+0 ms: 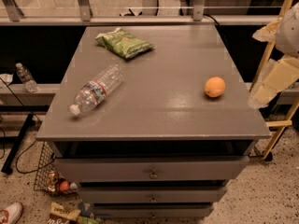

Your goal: Move orange near water bottle

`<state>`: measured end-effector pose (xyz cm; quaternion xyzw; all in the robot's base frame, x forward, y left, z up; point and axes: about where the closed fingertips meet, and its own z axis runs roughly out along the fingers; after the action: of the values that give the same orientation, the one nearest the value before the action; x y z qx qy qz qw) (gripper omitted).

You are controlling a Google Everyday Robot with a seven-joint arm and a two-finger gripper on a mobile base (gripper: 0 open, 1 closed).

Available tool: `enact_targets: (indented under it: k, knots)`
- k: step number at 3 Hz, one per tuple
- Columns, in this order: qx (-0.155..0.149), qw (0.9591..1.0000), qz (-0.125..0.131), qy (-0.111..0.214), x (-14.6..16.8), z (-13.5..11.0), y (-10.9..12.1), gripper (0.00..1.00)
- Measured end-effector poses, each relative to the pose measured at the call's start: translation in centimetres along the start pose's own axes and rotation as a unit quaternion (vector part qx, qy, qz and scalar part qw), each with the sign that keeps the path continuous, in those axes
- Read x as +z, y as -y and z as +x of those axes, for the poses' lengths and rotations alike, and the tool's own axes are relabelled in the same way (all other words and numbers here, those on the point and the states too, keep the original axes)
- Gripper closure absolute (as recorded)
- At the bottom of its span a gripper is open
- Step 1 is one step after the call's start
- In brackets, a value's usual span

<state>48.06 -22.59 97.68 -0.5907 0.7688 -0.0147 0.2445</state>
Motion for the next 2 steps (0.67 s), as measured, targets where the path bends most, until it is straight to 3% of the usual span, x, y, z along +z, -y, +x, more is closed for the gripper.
enact_targets:
  k: [1, 2]
  knots:
    - [0.012, 0.9993, -0.013, 0.032, 3.4, 1.0, 2.7, 0.0]
    - [0.01, 0.9987, -0.04, 0.03, 7.7, 1.7, 4.1, 0.0]
